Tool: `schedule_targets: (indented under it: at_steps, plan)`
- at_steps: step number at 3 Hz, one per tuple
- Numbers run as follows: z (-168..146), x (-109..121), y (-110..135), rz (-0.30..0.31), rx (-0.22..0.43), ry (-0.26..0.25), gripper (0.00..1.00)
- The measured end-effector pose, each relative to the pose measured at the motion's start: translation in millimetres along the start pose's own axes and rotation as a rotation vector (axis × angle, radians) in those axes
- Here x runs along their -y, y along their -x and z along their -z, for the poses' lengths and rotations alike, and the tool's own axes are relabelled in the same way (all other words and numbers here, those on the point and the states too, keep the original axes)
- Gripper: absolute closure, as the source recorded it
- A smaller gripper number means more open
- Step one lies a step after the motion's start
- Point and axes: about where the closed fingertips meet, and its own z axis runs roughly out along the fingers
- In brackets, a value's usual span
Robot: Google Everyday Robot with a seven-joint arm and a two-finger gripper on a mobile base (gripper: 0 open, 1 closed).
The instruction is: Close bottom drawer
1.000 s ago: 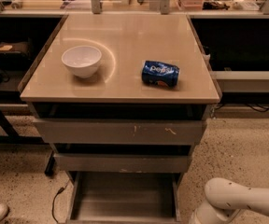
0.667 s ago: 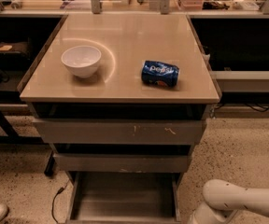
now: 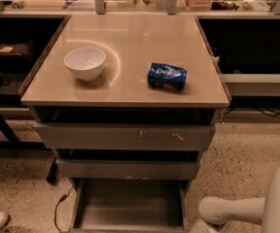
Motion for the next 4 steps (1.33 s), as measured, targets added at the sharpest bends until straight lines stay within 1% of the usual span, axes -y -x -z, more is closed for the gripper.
schedule_targets:
  at_steps: [1,2,3,4]
  plan:
    - [-47.5,32.6,22.6,-0.017,-0.018,0.029,1.00]
    - [-48.3,32.7,23.9,-0.018,-0.020,0.029,1.00]
    - [-55.8,40.7,25.7,0.004,0.050,-0.006,1.00]
    - [-50.3,49.8,33.1,0.032,0.146,-0.064,1.00]
